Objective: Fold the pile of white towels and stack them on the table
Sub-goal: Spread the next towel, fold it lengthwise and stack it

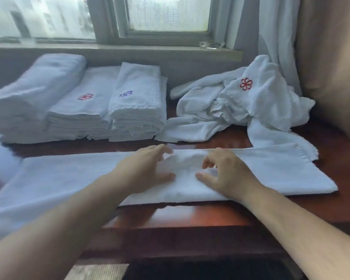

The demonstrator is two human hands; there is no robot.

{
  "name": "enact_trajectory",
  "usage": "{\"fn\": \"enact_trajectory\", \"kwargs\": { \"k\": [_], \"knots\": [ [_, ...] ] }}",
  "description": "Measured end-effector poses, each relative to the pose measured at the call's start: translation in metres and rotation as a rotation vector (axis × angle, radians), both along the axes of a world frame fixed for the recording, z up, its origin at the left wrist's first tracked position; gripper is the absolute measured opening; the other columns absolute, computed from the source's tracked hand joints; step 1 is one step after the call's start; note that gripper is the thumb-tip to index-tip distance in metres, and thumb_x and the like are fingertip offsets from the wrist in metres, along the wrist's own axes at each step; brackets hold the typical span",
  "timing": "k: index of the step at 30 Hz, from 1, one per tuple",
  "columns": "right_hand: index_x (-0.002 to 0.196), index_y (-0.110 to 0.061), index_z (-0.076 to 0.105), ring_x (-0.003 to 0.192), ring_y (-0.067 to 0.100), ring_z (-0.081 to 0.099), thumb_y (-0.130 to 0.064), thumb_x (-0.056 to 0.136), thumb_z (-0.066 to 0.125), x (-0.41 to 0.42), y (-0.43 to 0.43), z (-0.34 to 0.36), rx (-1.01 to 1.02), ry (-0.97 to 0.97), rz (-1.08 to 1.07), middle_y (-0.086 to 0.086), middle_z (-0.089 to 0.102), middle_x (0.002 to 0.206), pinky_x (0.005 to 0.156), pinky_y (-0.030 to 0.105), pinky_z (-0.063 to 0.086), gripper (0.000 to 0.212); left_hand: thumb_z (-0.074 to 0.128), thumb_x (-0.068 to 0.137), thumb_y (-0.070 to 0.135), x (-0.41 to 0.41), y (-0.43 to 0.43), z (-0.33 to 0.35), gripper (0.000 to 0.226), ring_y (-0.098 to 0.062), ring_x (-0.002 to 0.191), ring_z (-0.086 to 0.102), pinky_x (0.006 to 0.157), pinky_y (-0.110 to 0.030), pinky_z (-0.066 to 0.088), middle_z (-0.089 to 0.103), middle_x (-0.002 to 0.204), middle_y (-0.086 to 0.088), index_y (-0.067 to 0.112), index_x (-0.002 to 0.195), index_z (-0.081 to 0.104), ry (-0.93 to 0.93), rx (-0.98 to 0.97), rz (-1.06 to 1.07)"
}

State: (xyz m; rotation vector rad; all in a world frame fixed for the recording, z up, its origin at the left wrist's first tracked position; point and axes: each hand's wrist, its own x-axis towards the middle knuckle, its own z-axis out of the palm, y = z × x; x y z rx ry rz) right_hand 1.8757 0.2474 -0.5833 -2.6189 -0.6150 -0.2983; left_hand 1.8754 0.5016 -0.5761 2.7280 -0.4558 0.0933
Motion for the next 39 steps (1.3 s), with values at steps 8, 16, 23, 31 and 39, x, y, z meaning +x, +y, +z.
{"fn": "enact_trajectory", "kwargs": {
  "k": [8, 16, 23, 31, 39],
  "knots": [
    [0.094, -0.026, 0.067, 0.093, 0.011, 0.051, -0.043, 0.093, 0.066, -0.032, 0.127, -0.001, -0.044, -0.042, 0.404, -0.010, 0.060, 0.094, 0.083, 0.027, 0.043, 0.017, 0.071, 0.076, 0.064, -0.100, 0.145, 0.003, 0.032, 0.013, 0.087, 0.050, 0.065, -0.010, 0.037, 0.057, 0.095, 0.024, 0.044, 0.097, 0.059, 0.012, -0.029, 0.219],
    [0.108, -0.017, 0.072, 0.079, 0.028, 0.061, -0.033, 0.073, 0.089, -0.059, 0.205, 0.004, -0.157, -0.403, 0.630, 0.009, 0.063, 0.101, 0.065, 0.040, 0.052, 0.042, 0.068, 0.094, 0.037, -0.124, 0.203, -0.007, 0.007, -0.003, 0.087, 0.057, 0.078, -0.023, 0.047, 0.066, 0.095, 0.021, 0.043, 0.093, 0.070, 0.037, -0.207, 0.428],
    [0.088, -0.014, 0.069, 0.073, 0.026, 0.061, -0.019, 0.092, 0.060, -0.049, 0.230, 0.006, -0.205, -0.564, 0.704, 0.004, 0.066, 0.091, 0.065, 0.040, 0.049, 0.011, 0.048, 0.098, 0.035, -0.124, 0.229, -0.015, 0.028, -0.005, 0.087, 0.065, 0.084, -0.023, 0.046, 0.074, 0.092, 0.007, 0.033, 0.093, 0.075, 0.065, -0.685, 0.360],
    [0.096, -0.021, 0.040, 0.072, 0.024, 0.050, -0.038, 0.098, 0.043, -0.012, 0.265, 0.009, -0.034, 0.046, 0.338, -0.011, 0.046, 0.073, 0.060, 0.037, 0.032, 0.017, 0.042, 0.072, 0.094, -0.126, 0.243, -0.013, 0.061, 0.003, 0.105, 0.065, 0.087, -0.010, 0.046, 0.071, 0.107, 0.023, 0.051, 0.107, 0.068, 0.041, -0.609, 0.249],
    [0.094, -0.027, 0.045, 0.073, 0.009, 0.052, -0.052, 0.071, 0.036, 0.019, 0.290, 0.009, -0.021, 0.153, 0.296, -0.009, 0.057, 0.081, 0.057, 0.031, 0.036, 0.035, 0.089, 0.062, 0.051, -0.129, 0.259, -0.012, 0.068, -0.005, 0.112, 0.062, 0.098, -0.022, 0.047, 0.063, 0.117, 0.025, 0.054, 0.124, 0.060, 0.177, -0.470, 0.198]
  ]
}}
